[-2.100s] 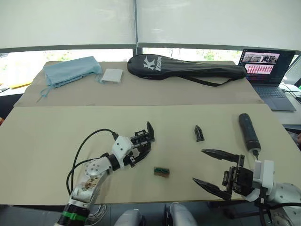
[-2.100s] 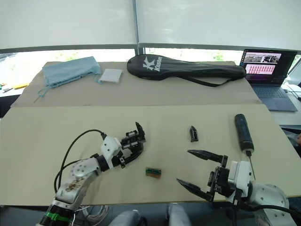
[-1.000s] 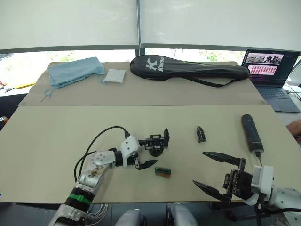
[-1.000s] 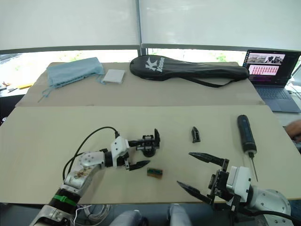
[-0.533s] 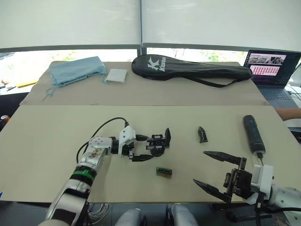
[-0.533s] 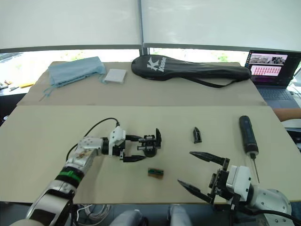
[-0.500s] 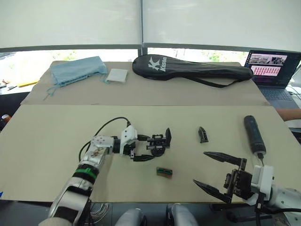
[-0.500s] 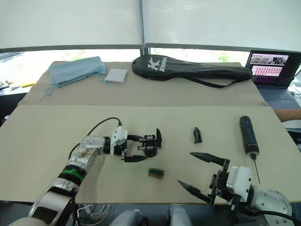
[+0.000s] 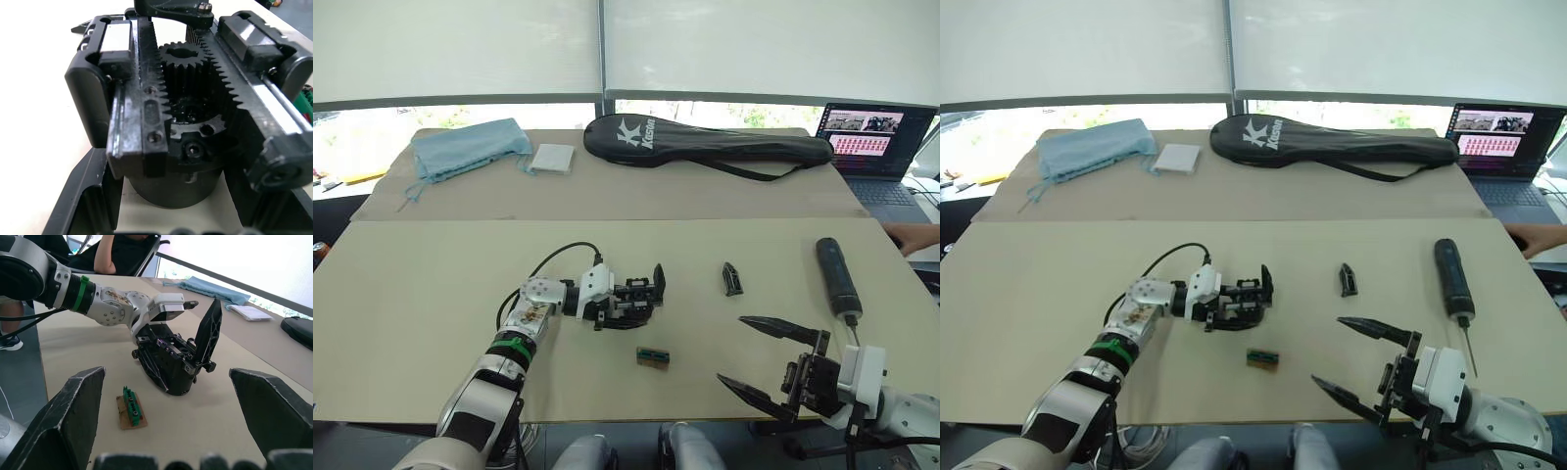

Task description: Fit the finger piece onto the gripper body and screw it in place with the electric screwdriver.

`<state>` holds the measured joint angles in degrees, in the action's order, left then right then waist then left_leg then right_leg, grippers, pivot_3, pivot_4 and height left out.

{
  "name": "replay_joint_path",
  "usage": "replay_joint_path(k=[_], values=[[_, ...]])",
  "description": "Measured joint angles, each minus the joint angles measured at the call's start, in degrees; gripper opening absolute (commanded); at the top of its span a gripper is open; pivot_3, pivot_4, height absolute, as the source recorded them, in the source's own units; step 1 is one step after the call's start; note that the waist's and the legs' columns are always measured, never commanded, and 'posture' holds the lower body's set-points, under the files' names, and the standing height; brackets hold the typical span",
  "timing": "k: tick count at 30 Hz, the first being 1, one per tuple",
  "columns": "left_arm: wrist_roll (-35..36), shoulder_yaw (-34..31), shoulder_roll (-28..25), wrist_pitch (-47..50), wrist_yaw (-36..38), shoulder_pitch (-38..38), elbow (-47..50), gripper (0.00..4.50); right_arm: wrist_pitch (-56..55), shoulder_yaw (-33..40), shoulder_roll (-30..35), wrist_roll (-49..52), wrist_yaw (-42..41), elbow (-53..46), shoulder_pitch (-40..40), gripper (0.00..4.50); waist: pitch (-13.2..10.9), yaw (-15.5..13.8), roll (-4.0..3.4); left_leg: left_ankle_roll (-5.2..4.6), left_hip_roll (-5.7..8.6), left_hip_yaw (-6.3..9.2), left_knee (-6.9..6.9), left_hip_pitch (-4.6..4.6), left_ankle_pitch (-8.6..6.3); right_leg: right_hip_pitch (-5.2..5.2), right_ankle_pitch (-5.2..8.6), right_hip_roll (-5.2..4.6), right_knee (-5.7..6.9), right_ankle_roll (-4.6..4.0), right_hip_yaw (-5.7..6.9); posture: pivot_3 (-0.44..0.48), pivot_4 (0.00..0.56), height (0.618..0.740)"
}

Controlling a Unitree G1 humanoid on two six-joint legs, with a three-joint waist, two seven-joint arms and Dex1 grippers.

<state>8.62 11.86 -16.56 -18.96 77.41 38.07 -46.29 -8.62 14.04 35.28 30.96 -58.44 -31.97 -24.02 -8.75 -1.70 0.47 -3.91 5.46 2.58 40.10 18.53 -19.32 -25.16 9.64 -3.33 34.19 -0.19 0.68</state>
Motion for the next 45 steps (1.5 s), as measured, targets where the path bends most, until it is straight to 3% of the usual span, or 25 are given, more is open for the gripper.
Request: replay_joint_path(k=[5, 14, 17, 24, 38, 42, 43, 45], values=[[1.26, -2.68, -1.22, 1.98, -2.87, -5.78, 7.85, 2.34, 0.01, 0.09, 0.18, 0.0, -0.08, -0.03, -0.32, 4.5, 0.0, 1.1, -0.01, 0.01, -0.04, -0.01, -0.08, -0.01, 0.0, -0.05, 0.0, 0.03, 0.01, 0.0, -0.05, 0.0, 0.15, 0.74], [2.31, -5.55, 2.22, 29.24, -28.22, -19.04, 42.54, 2.34, 0.01, 0.29, 0.6, 0.03, -0.62, 0.07, -0.63, 4.5, -0.03, -0.37, 0.01, -0.07, -0.03, 0.03, 0.18, 0.33, -0.05, -0.19, -0.02, 0.01, -0.02, 0.05, -0.02, 0.0, 0.15, 0.74], [1.74, -4.65, 3.48, 34.09, -33.46, -21.86, 48.35, 2.34, 0.0, 0.51, 1.35, 0.06, -1.42, 0.87, 0.15, 4.5, -0.02, -0.49, 0.01, -0.06, -0.03, 0.02, 0.19, 0.32, -0.05, -0.18, -0.02, 0.01, -0.03, 0.05, -0.01, 0.0, 0.15, 0.74], [0.07, -2.51, 6.5, 35.88, -40.43, -24.99, 48.26, 2.34, 0.01, 1.29, 2.36, 1.06, -2.99, 1.76, 0.93, 4.5, -0.03, -0.59, 0.01, -0.05, -0.03, 0.04, 0.18, 0.32, -0.04, -0.18, -0.02, 0.01, -0.02, 0.05, 0.01, 0.0, 0.15, 0.74], [-3.16, 1.71, 4.23, 26.89, -40.11, -26.39, 45.41, 2.34, 0.08, 2.59, 3.45, 1.87, -4.16, 1.76, 0.63, 4.5, -0.01, -0.6, -0.02, -0.05, -0.03, 0.03, 0.18, 0.31, -0.05, -0.17, -0.03, 0.0, -0.04, 0.05, -0.01, 0.0, 0.15, 0.74], [-2.43, 1.69, 3.61, 27.07, -39.26, -26.6, 45.51, 4.17, 0.08, 2.59, 3.44, 1.87, -4.62, 1.76, 0.61, 4.5, 0.0, -0.59, -0.03, -0.05, -0.03, 0.03, 0.18, 0.31, -0.05, -0.16, -0.02, 0.0, -0.03, 0.05, 0.0, 0.0, 0.15, 0.74], [-1.65, 1.66, 3.27, 27.43, -38.42, -26.77, 45.74, 4.47, 0.08, 2.59, 3.45, 1.87, -4.63, 1.76, 0.63, 4.5, 0.0, -0.59, -0.03, -0.05, -0.03, 0.03, 0.18, 0.3, -0.05, -0.16, -0.02, 0.01, -0.03, 0.05, 0.0, 0.0, 0.15, 0.74], [-0.28, 1.34, 1.32, 27.75, -36.16, -27.0, 46.18, 4.47, 0.11, 2.63, 3.44, 1.92, -4.6, 1.76, 0.71, 4.5, 0.01, -0.52, -0.05, -0.05, -0.03, 0.03, 0.17, 0.28, -0.05, -0.16, -0.02, 0.01, -0.02, 0.05, 0.0, 0.0, 0.15, 0.74]])
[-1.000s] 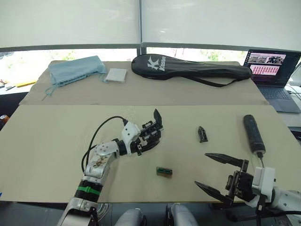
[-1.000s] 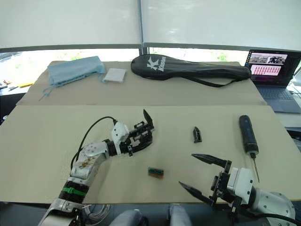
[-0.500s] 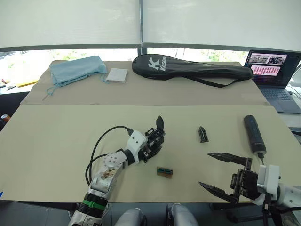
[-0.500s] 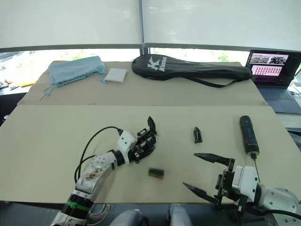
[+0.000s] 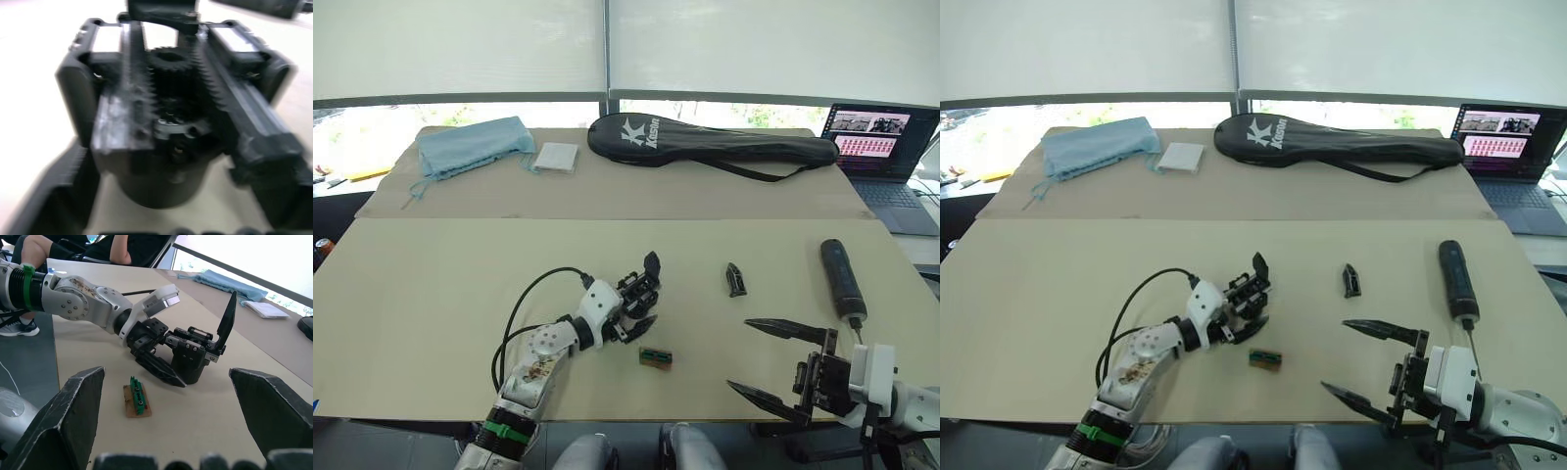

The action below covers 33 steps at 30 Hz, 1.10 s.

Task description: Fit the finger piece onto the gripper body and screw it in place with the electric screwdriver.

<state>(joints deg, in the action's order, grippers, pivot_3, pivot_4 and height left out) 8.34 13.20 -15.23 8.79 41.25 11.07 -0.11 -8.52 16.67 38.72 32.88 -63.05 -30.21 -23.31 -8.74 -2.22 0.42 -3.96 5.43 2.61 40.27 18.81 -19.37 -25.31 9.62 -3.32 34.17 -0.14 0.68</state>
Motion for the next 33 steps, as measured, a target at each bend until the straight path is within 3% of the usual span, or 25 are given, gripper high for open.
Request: replay_joint_path(k=[8, 16, 20, 30, 33], values=[[5.49, -4.82, -10.77, -3.26, 15.72, 5.38, -9.96, 4.47, 0.26, 1.05, 0.21, 0.31, -0.47, 0.13, -0.2, 4.5, 0.06, 0.26, -0.11, 0.04, 0.0, -0.01, -0.03, -0.16, 0.03, 0.09, 0.0, 0.0, 0.07, 0.0, 0.03, 0.0, 0.15, 0.74], [6.71, -3.1, -10.68, -14.98, 37.03, 21.22, -31.89, 4.47, 0.9, 1.19, 0.28, 1.17, -0.49, 0.28, 0.01, 4.5, 0.06, -0.05, -0.09, 0.03, 0.04, -0.01, 0.06, -0.1, 0.03, 0.11, -0.01, -0.04, 0.01, -0.02, 0.1, 0.0, 0.15, 0.74], [2.6, -0.79, -5.95, -21.85, 41.14, 29.34, -45.51, 4.47, 1.16, 1.54, 0.59, 1.65, -0.73, 0.29, -0.02, 4.5, 0.05, -0.05, -0.07, -0.02, 0.06, -0.02, 0.13, -0.03, 0.01, 0.1, -0.02, -0.04, -0.01, -0.01, 0.1, 0.0, 0.15, 0.74], [-1.54, -1.75, -1.15, -31.46, 41.99, 35.4, -59.68, 4.47, 1.71, 2.45, 1.05, 2.0, 0.28, -0.95, -2.12, 4.5, 0.03, 0.15, -0.04, -0.16, 0.05, -0.02, 0.16, 0.07, -0.07, 0.04, -0.03, -0.04, 0.0, 0.02, 0.07, 0.0, 0.15, 0.74], [-1.55, -2.9, -0.84, -33.08, 42.12, 35.59, -61.29, 3.62, 1.9, 2.46, 1.0, 1.98, 1.06, -1.89, -3.07, 4.5, 0.03, 0.05, -0.04, -0.17, 0.05, -0.03, 0.19, 0.08, -0.07, 0.04, -0.04, -0.04, 0.0, 0.03, 0.07, 0.0, 0.15, 0.74]])
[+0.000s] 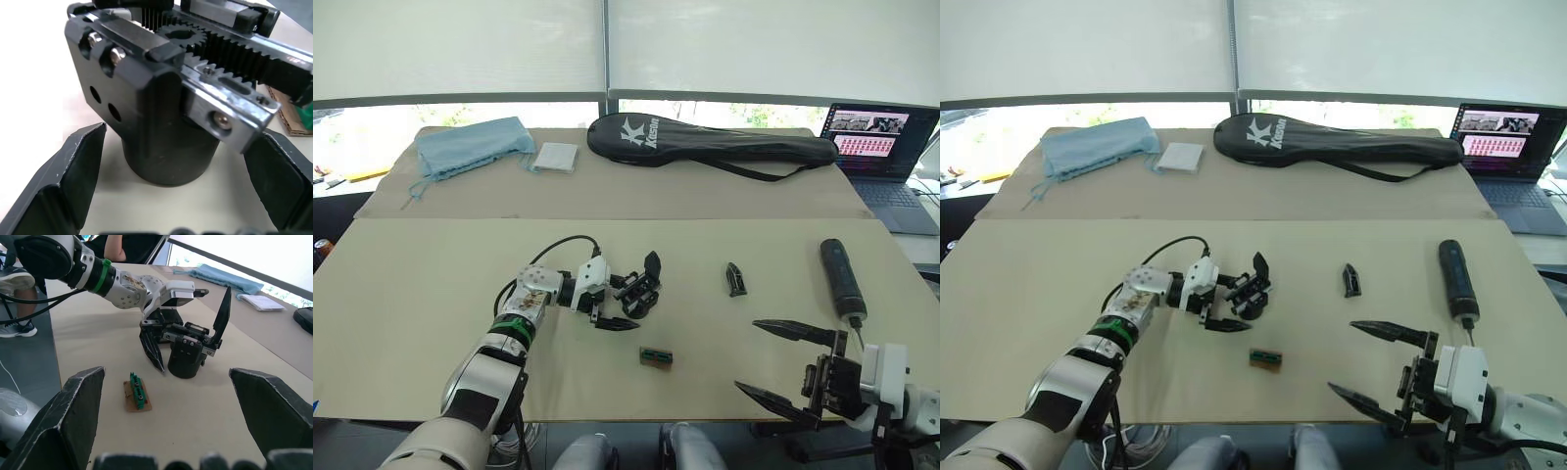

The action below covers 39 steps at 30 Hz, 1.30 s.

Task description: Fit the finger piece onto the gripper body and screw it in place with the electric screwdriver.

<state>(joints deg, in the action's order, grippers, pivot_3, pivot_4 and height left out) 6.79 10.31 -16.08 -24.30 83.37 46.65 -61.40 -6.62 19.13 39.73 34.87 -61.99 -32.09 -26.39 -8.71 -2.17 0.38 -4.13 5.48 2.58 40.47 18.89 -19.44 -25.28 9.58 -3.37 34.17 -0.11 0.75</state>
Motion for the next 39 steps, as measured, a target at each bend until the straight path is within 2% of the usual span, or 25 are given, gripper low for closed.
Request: replay_joint_path(k=[2, 3, 7, 9, 12, 16, 20, 27, 39], values=[[-0.08, -0.54, 0.01, -1.23, -0.07, 0.01, -0.72, 2.6, 0.03, 0.1, 0.0, 0.0, 0.33, -0.16, -0.5, 4.5, 0.0, 0.02, 0.0, 0.0, 0.0, 0.0, 0.03, 0.0, 0.0, 0.0, 0.0, 0.0, 0.01, 0.01, 0.0, 0.0, 0.15, 0.74], [-0.1, -0.77, 0.01, -1.66, -0.12, 0.01, -0.97, 2.25, 0.08, 0.12, 0.0, 0.0, 0.47, -0.16, -0.66, 4.5, 0.0, 0.05, 0.0, 0.0, 0.0, 0.0, 0.04, 0.0, 0.0, 0.0, 0.0, 0.0, 0.01, 0.01, 0.0, 0.0, 0.15, 0.74], [0.0, -1.64, -0.06, -1.62, 0.04, -0.66, -0.19, 2.26, 0.24, 0.21, 0.03, 0.0, 0.82, -0.2, -0.62, 4.5, 0.0, 0.14, 0.0, -0.01, 0.0, 0.0, 0.04, 0.01, 0.0, -0.03, 0.0, 0.01, 0.02, 0.01, 0.0, 0.0, 0.15, 0.74], [0.92, -2.57, -0.46, -0.13, 0.52, -3.26, 3.89, 2.26, 0.29, 0.3, 0.07, 0.0, 0.82, -0.27, -0.67, 4.5, 0.0, 0.32, -0.01, -0.01, 0.0, 0.0, 0.04, 0.05, 0.0, -0.08, 0.0, 0.02, 0.03, 0.01, -0.02, 0.0, 0.15, 0.74], [3.57, -2.96, -1.73, 5.67, 0.28, -11.42, 17.94, 2.26, 0.44, 0.49, 0.13, 0.0, 0.79, -0.5, -1.08, 4.5, 0.01, 0.66, -0.02, 0.0, 0.0, 0.01, 0.09, 0.29, 0.0, -0.31, -0.01, 0.02, 0.04, 0.0, -0.05, 0.0, 0.15, 0.74], [3.92, -2.88, -2.47, 15.67, -8.76, -22.77, 37.85, 2.26, 0.7, 0.52, -0.09, -0.04, 0.83, -1.06, -2.1, 4.5, 0.01, 0.53, -0.02, -0.01, 0.0, -0.04, 0.39, 0.62, -0.01, -0.7, -0.01, 0.01, 0.31, 0.0, -0.15, 0.0, 0.15, 0.74], [1.01, -3.01, -2.2, 23.67, -21.61, -31.24, 52.14, 2.26, 0.83, -0.27, -0.43, -0.11, 0.83, -1.72, -2.83, 4.5, 0.02, -0.18, -0.04, 0.0, 0.0, -0.06, 0.38, 0.59, -0.02, -0.72, -0.01, 0.0, 0.42, 0.0, -0.19, 0.0, 0.15, 0.74], [-2.12, -1.65, 0.08, 30.75, -33.53, -33.12, 57.84, 2.26, 0.91, -0.4, 0.22, -0.09, 0.32, -1.65, -1.14, 4.5, 0.01, -0.28, -0.03, 0.02, 0.0, -0.11, 0.39, 0.48, -0.01, -0.69, 0.0, 0.0, 0.61, -0.01, -0.19, 0.0, 0.15, 0.74], [-3.5, 3.6, 3.02, 33.69, -39.35, -32.28, 59.4, 2.26, 0.92, -0.39, 0.48, -0.37, -0.52, -1.39, -1.51, 4.5, 0.03, -0.69, -0.05, 0.03, 0.01, -0.13, 0.42, 0.44, 0.0, -0.61, 0.0, -0.04, 0.61, -0.01, -0.22, 0.0, 0.15, 0.74]])
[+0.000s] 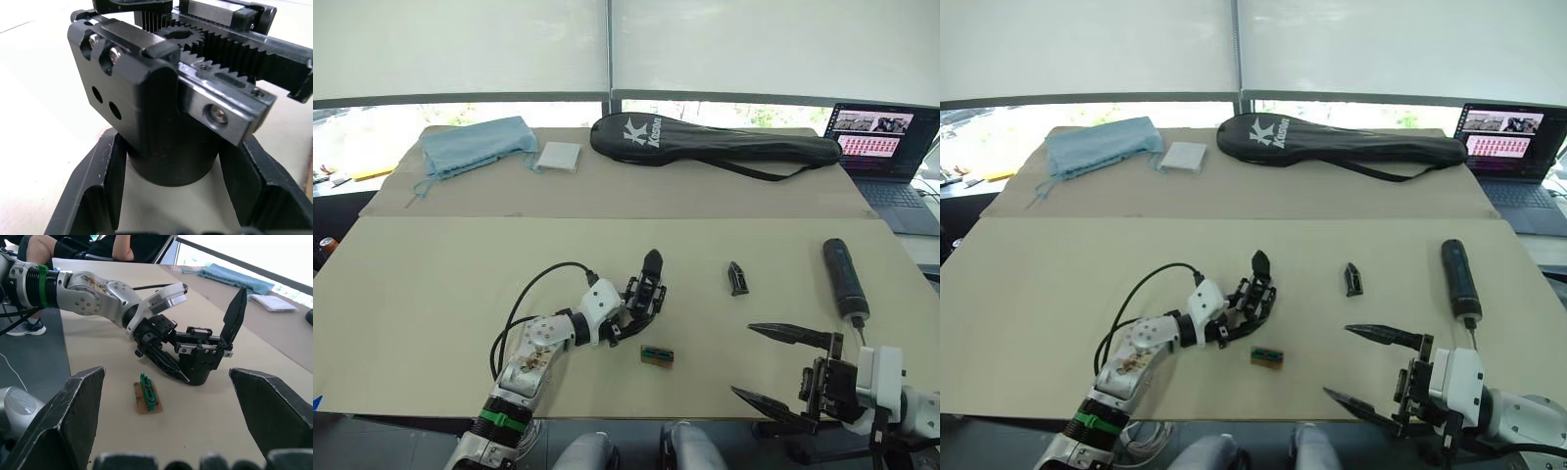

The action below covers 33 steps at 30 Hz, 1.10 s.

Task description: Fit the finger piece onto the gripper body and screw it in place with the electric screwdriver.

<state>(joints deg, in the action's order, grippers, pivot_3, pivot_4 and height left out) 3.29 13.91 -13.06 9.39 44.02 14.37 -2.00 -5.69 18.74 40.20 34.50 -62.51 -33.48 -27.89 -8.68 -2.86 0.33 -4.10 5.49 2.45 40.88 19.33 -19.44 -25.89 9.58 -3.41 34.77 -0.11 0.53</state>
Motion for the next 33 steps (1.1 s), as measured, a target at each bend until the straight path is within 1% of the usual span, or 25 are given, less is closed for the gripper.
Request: replay_joint_path(k=[4, 11, 13, 16, 19, 22, 24, 27, 31, 33], values=[[0.0, 1.3, 1.01, 2.0, -1.99, -0.59, 1.56, 2.26, -0.03, 0.01, -0.36, -0.21, 0.02, -0.02, -0.56, 4.5, 0.0, 0.07, 0.0, 0.0, 0.0, -0.01, 0.0, -0.02, 0.0, 0.0, 0.0, 0.0, 0.0, 0.01, 0.0, 0.0, 0.15, 0.74], [0.2, 1.9, -0.88, 1.64, -2.18, -1.25, 2.37, 2.26, -0.04, 0.16, -0.36, -0.23, -0.64, -0.02, -0.67, 4.5, 0.01, 0.42, -0.01, 0.01, 0.0, -0.01, -0.01, -0.05, 0.0, 0.0, 0.01, 0.01, 0.03, 0.0, 0.0, 0.0, 0.15, 0.74], [0.39, 1.87, -1.54, 1.15, -1.98, -1.25, 2.23, 3.3, -0.04, 0.17, -0.36, -0.23, -0.85, -0.01, -0.66, 4.5, 0.01, 0.58, -0.02, 0.03, 0.0, -0.01, -0.02, -0.06, 0.02, 0.0, 0.01, 0.01, 0.05, 0.0, -0.01, 0.0, 0.15, 0.74], [1.29, 1.87, -2.98, 0.86, -0.41, -1.2, 2.18, 4.47, -0.05, 0.17, -0.39, -0.23, -1.04, 0.06, -0.58, 4.5, 0.03, 0.73, -0.05, 0.06, 0.0, -0.01, -0.03, -0.08, 0.03, -0.01, 0.02, 0.02, 0.09, -0.02, -0.01, 0.0, 0.15, 0.74], [1.69, 1.81, -4.71, 0.49, 1.67, -0.87, 1.83, 4.47, -0.08, 0.17, -0.46, -0.26, -1.08, 0.18, -0.49, 4.5, 0.05, 0.73, -0.08, 0.06, 0.0, -0.02, -0.02, -0.08, 0.03, -0.01, 0.02, 0.02, 0.1, -0.02, -0.02, 0.0, 0.15, 0.74], [3.87, 1.75, -6.78, -1.06, 6.1, 0.71, -0.69, 4.47, -0.14, 0.16, -0.59, -0.5, -1.14, 0.29, -0.38, 4.5, 0.07, 0.75, -0.11, 0.08, 0.0, -0.01, -0.02, -0.11, 0.04, -0.01, 0.02, 0.02, 0.12, -0.02, -0.01, 0.0, 0.15, 0.74], [5.68, 1.37, -7.95, -2.2, 10.31, 3.7, -4.72, 4.47, -0.19, 0.15, -0.86, -0.59, -1.2, 0.36, -0.16, 4.5, 0.07, 0.7, -0.11, 0.12, 0.0, -0.01, -0.01, -0.09, 0.07, -0.01, 0.02, 0.02, 0.13, -0.02, 0.03, 0.0, 0.15, 0.74], [6.31, 0.37, -8.85, -5.74, 15.4, 8.53, -12.59, 4.47, -0.3, 0.15, -1.13, -0.65, -1.31, 0.63, -0.14, 4.5, 0.07, 0.73, -0.11, 0.14, 0.0, -0.02, -0.01, -0.1, 0.08, -0.02, 0.02, 0.02, 0.15, -0.03, 0.03, 0.0, 0.15, 0.74], [5.96, 0.82, -7.79, -11.89, 21.92, 14.05, -22.01, 4.47, -0.32, 0.09, -1.42, -0.89, -1.2, 0.83, -0.04, 4.5, 0.07, 0.58, -0.11, 0.13, 0.0, -0.03, 0.02, -0.08, 0.08, 0.0, 0.01, 0.01, 0.13, -0.03, 0.04, 0.0, 0.15, 0.74], [5.71, 1.05, -6.81, -14.6, 23.75, 16.43, -26.28, 4.47, -0.35, 0.03, -1.64, -1.21, -1.1, 0.82, -0.09, 4.5, 0.07, 0.43, -0.11, 0.11, 0.01, -0.02, 0.06, -0.05, 0.07, 0.0, 0.01, 0.0, 0.13, -0.03, 0.04, 0.0, 0.15, 0.74]])
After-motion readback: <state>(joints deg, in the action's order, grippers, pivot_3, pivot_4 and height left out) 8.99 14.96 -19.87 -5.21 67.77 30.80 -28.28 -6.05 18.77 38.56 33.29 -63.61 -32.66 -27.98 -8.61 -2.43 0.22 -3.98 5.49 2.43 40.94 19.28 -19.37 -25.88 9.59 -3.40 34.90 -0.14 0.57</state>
